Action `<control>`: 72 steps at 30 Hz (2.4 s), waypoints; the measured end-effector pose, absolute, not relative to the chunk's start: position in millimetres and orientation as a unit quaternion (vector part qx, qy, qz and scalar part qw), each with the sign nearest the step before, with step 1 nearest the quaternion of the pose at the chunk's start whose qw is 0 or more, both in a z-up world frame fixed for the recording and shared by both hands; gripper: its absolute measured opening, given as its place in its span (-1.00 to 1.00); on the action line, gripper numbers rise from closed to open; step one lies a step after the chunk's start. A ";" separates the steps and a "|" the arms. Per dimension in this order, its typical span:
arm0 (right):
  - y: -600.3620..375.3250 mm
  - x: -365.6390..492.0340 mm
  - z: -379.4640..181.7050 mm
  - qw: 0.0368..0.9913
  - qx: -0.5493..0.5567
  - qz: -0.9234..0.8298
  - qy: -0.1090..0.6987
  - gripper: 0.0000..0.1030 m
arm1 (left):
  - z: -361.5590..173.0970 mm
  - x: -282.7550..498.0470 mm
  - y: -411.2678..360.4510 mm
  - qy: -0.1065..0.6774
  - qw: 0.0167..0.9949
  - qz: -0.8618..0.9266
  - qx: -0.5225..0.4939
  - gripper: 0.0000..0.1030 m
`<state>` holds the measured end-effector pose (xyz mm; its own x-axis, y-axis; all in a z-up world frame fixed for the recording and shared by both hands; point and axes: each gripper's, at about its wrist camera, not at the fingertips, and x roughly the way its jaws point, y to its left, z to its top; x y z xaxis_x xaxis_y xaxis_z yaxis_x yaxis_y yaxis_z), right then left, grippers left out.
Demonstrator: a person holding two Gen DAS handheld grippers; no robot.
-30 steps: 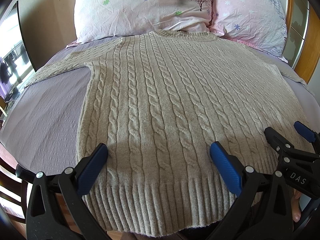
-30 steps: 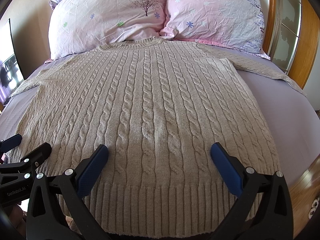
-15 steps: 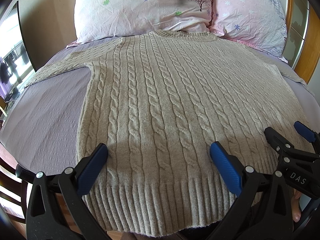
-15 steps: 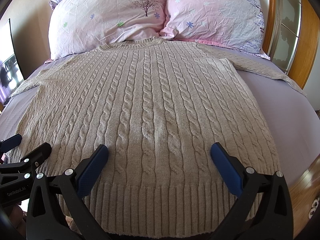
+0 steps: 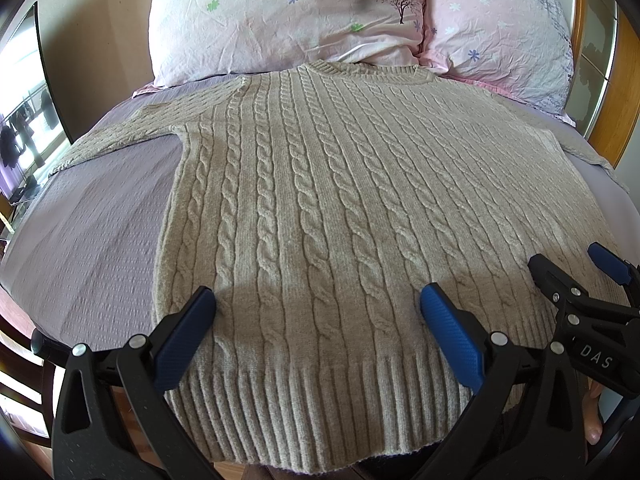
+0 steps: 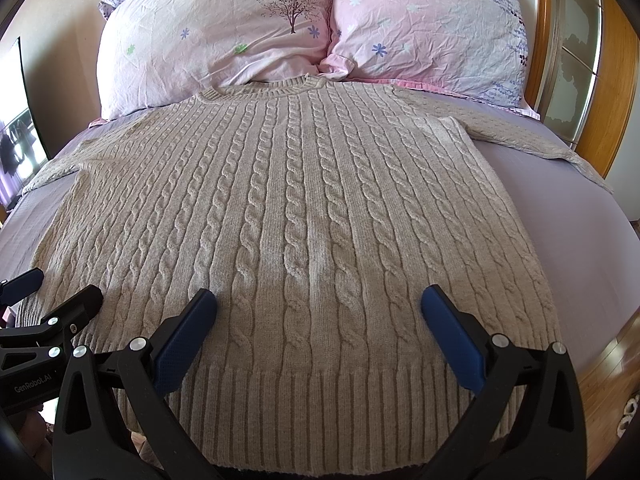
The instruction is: Fold small clothes
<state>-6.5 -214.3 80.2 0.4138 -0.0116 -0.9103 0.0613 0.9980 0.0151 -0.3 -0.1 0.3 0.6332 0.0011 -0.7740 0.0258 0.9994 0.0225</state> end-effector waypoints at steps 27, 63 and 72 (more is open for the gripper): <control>-654.7 90.9 53.9 0.703 0.459 -0.350 0.416 0.08 | 44.5 87.3 90.3 0.343 0.930 -0.063 -0.116 0.97; -251.7 225.6 92.7 0.836 0.171 0.172 0.492 0.29 | 12.8 134.8 389.8 0.285 0.831 0.201 -0.433 0.45; -300.4 212.0 87.5 0.838 0.212 0.135 0.485 0.35 | -3.2 150.5 436.8 0.289 0.782 0.228 -0.503 -0.85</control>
<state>212.0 -300.4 87.5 0.4929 0.4310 -0.7559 -0.0201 0.8741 0.4853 150.5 436.8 -3.2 0.7291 0.0671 -0.6811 -0.6473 0.3907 -0.6545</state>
